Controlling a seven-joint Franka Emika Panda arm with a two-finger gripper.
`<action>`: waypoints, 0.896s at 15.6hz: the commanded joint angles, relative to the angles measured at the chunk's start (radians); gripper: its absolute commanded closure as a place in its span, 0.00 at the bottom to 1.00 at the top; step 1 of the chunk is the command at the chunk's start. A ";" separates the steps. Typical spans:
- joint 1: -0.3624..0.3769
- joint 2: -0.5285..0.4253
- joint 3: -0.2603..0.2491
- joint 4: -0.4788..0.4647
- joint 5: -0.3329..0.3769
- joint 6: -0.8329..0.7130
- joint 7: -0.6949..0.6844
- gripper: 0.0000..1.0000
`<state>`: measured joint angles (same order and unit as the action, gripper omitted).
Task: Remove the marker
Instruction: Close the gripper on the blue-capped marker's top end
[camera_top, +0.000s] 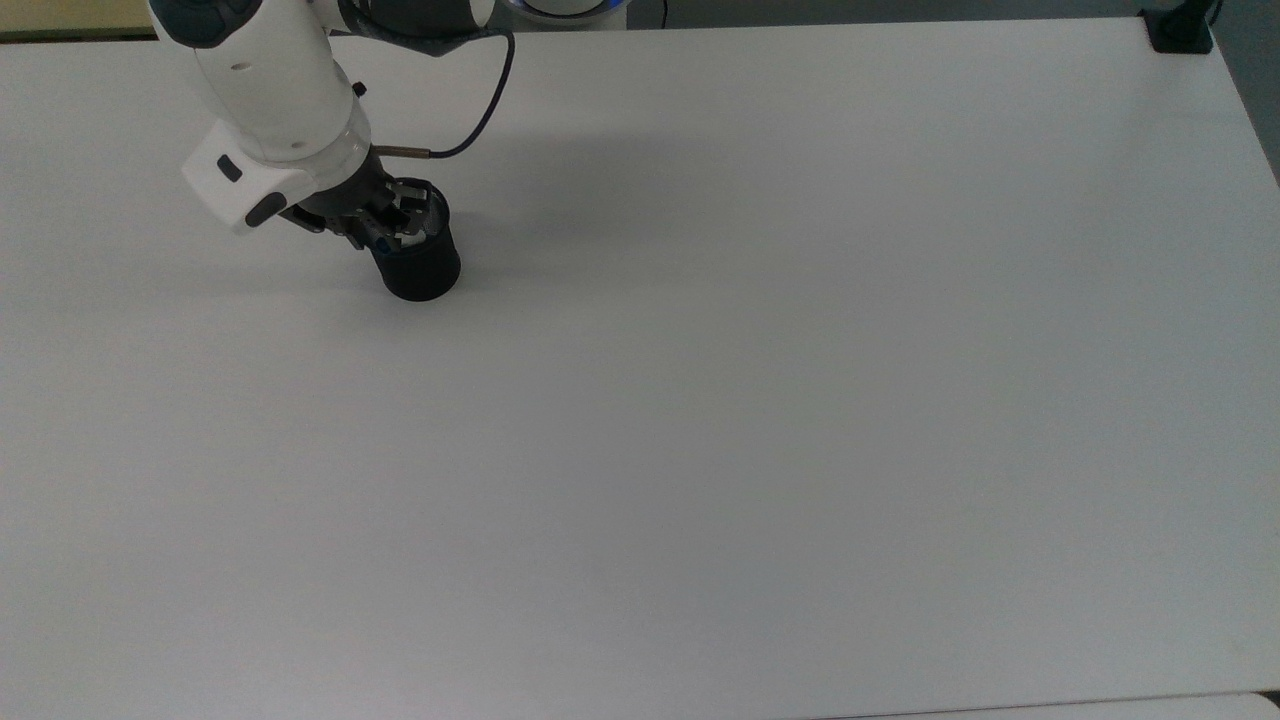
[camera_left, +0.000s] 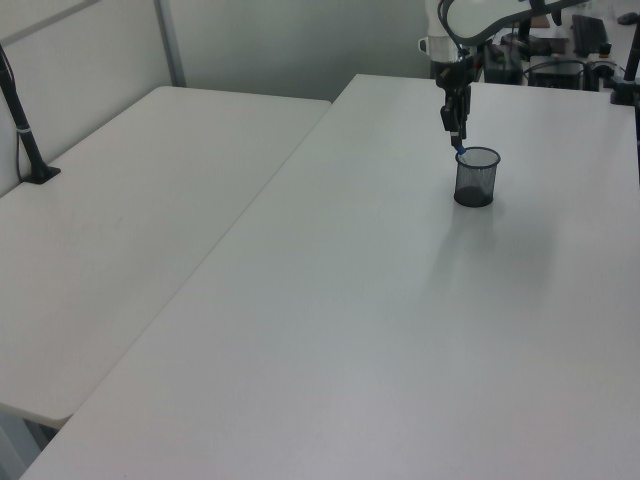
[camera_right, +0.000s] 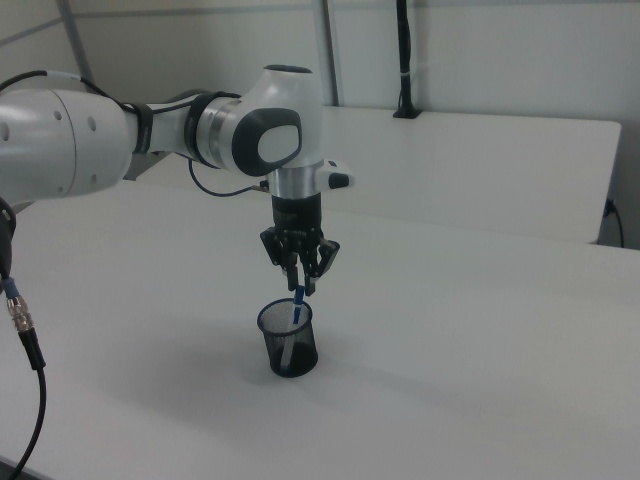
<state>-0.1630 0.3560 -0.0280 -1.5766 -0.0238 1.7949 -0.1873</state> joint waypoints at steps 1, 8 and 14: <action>0.010 0.004 -0.004 -0.005 -0.013 0.024 -0.017 0.72; 0.010 0.003 -0.004 -0.005 -0.013 0.023 -0.023 0.89; 0.004 -0.018 -0.007 0.001 -0.011 0.008 -0.049 0.91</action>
<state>-0.1622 0.3598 -0.0278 -1.5756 -0.0239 1.7960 -0.1954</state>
